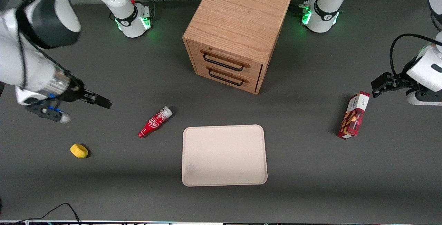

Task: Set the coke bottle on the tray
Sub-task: 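Move the right gripper down over the red Coca-Cola bottle, then close the right gripper around the bottle's body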

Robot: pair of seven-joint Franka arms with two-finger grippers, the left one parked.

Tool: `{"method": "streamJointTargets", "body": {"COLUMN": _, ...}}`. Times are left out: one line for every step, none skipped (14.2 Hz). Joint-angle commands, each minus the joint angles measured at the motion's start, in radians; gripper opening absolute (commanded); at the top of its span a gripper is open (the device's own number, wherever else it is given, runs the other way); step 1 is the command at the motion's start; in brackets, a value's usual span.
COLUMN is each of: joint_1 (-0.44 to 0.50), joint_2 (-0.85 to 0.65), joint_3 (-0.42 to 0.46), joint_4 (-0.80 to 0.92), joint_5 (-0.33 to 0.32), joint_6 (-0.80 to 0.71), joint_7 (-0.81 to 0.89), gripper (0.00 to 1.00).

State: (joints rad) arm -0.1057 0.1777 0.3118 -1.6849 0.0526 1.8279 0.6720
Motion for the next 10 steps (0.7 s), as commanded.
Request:
{"method": "streamJointTargets", "body": {"joint_1": 0.076, "joint_2": 0.090, "joint_3": 0.016, "joint_4": 0.054, "joint_5": -0.025, "joint_6": 0.014, "joint_7": 0.254, "gripper": 1.00}}
{"method": "streamJointTargets", "body": {"joint_1": 0.102, "joint_2": 0.127, "joint_3": 0.018, "joint_4": 0.066, "joint_5": -0.069, "joint_6": 0.014, "joint_7": 0.344, "gripper": 1.00}}
{"method": "streamJointTargets", "body": {"joint_1": 0.124, "joint_2": 0.170, "joint_3": 0.019, "joint_4": 0.071, "joint_5": -0.123, "joint_6": 0.017, "joint_7": 0.433, "gripper": 1.00}}
{"method": "streamJointTargets", "body": {"joint_1": 0.136, "joint_2": 0.213, "joint_3": 0.021, "joint_4": 0.073, "joint_5": -0.163, "joint_6": 0.025, "joint_7": 0.489, "gripper": 1.00}}
{"method": "streamJointTargets", "body": {"joint_1": 0.141, "joint_2": 0.253, "joint_3": 0.024, "joint_4": 0.071, "joint_5": -0.181, "joint_6": 0.059, "joint_7": 0.532, "gripper": 1.00}}
{"method": "streamJointTargets", "body": {"joint_1": 0.141, "joint_2": 0.284, "joint_3": 0.024, "joint_4": 0.065, "joint_5": -0.183, "joint_6": 0.083, "joint_7": 0.563, "gripper": 1.00}}
{"method": "streamJointTargets", "body": {"joint_1": 0.143, "joint_2": 0.310, "joint_3": 0.024, "joint_4": 0.059, "joint_5": -0.185, "joint_6": 0.103, "joint_7": 0.572, "gripper": 1.00}}
{"method": "streamJointTargets", "body": {"joint_1": 0.143, "joint_2": 0.328, "joint_3": 0.024, "joint_4": 0.045, "joint_5": -0.186, "joint_6": 0.131, "joint_7": 0.581, "gripper": 1.00}}
{"method": "streamJointTargets", "body": {"joint_1": 0.141, "joint_2": 0.332, "joint_3": 0.024, "joint_4": 0.010, "joint_5": -0.201, "joint_6": 0.178, "joint_7": 0.593, "gripper": 1.00}}
{"method": "streamJointTargets", "body": {"joint_1": 0.138, "joint_2": 0.333, "joint_3": 0.024, "joint_4": -0.031, "joint_5": -0.211, "joint_6": 0.241, "joint_7": 0.595, "gripper": 1.00}}
